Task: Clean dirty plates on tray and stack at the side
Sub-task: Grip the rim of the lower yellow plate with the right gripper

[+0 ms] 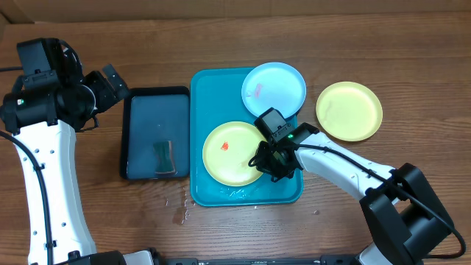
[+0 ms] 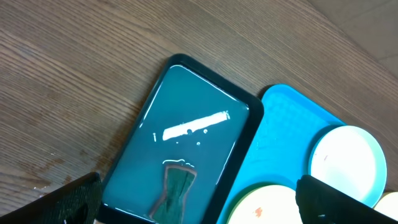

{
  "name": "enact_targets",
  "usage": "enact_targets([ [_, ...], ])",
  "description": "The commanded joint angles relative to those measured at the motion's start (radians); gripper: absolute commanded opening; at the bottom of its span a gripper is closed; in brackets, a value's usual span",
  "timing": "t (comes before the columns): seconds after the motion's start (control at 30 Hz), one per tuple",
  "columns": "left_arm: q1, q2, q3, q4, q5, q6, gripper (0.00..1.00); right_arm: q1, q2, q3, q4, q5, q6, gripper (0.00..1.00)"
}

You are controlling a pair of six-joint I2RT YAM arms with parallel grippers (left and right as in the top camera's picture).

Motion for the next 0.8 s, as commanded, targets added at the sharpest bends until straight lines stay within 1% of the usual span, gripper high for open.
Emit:
enact_targets([
  [0.0, -0.002, 0.008, 0.011, 0.0, 0.001, -0.017, 1.0, 0.004, -0.014, -0.006, 0.006, 0.021, 0.022, 0.16],
  [0.07, -0.002, 0.008, 0.011, 0.0, 0.001, -0.017, 1.0, 0.004, -0.014, -0.006, 0.01, 0.022, 0.021, 0.13],
  [0.4, -0.002, 0.008, 0.011, 0.0, 0.001, -0.017, 1.0, 0.002, -0.014, -0.006, 0.01, 0.037, 0.019, 0.09],
  [0.47, -0.002, 0.008, 0.011, 0.0, 0.001, -0.017, 1.0, -0.002, -0.014, -0.006, 0.011, 0.047, 0.016, 0.04],
  [0.6, -0.002, 0.008, 0.011, 0.0, 0.001, -0.017, 1.0, -0.018, -0.014, -0.006, 0.013, 0.047, 0.01, 0.04],
  [0.77, -0.002, 0.008, 0.011, 0.0, 0.001, -0.017, 1.0, -0.052, -0.015, 0.017, 0.018, 0.043, -0.112, 0.04],
])
